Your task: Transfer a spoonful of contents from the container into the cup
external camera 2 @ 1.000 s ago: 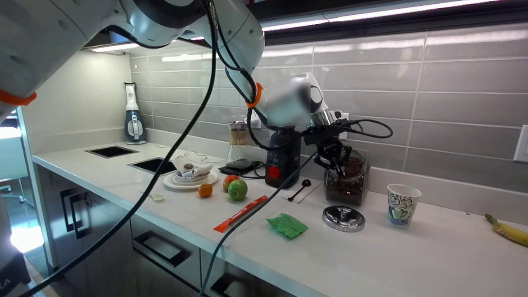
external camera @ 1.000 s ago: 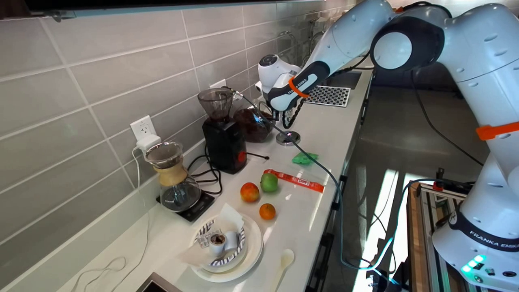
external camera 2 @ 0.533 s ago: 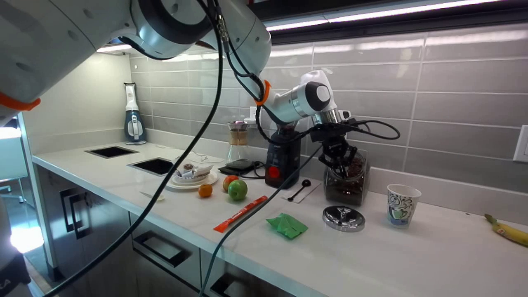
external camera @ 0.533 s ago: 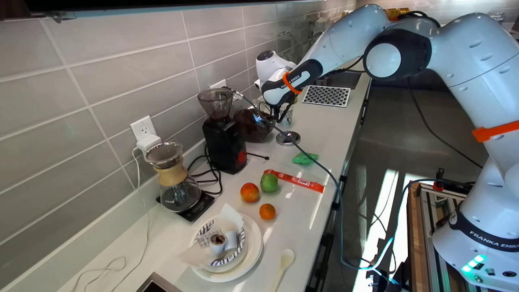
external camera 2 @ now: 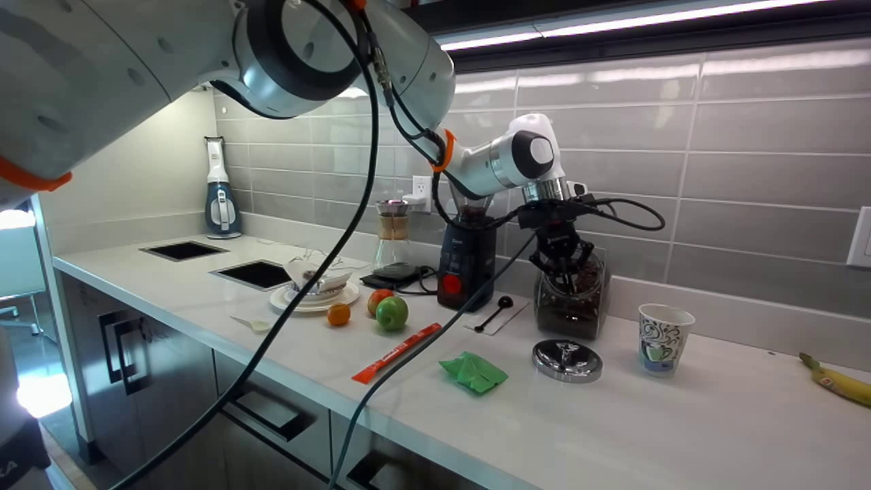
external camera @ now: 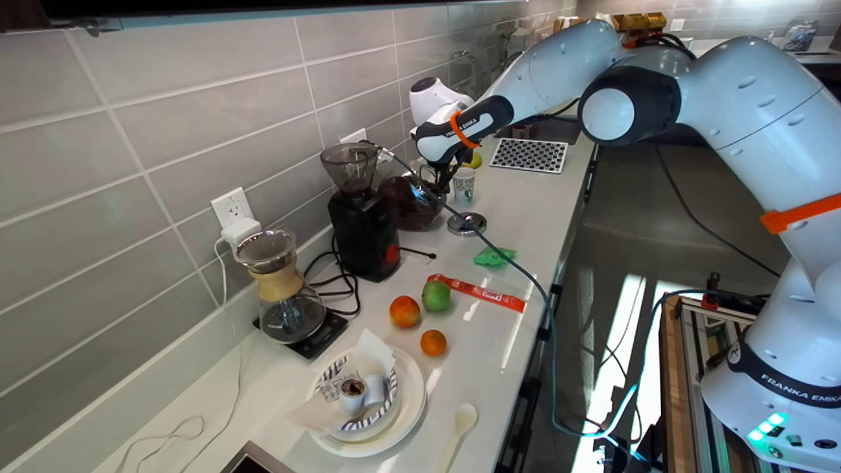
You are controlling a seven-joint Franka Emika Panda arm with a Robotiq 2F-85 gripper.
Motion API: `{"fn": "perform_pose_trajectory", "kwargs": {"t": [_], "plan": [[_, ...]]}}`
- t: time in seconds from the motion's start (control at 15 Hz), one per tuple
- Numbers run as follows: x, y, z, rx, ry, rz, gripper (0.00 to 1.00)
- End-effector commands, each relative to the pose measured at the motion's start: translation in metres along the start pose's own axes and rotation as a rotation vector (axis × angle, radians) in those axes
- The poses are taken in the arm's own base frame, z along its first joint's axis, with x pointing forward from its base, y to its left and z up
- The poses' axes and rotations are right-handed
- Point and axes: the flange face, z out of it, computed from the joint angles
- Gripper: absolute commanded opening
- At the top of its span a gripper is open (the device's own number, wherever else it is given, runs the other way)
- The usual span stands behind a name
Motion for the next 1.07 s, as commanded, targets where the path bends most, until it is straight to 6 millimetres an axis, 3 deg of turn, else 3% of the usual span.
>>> {"fn": "perform_pose_trajectory", "kwargs": {"t": [0.0, 0.53, 1.0], "plan": [[0.005, 0.002, 0.024, 0.03, -0.033, 0.003, 0.01], [0.017, 0.0, 0.034, -0.033, -0.024, -0.012, 0.01], [0.026, -0.019, 0.031, -0.174, -0.052, -0.102, 0.01]]}}
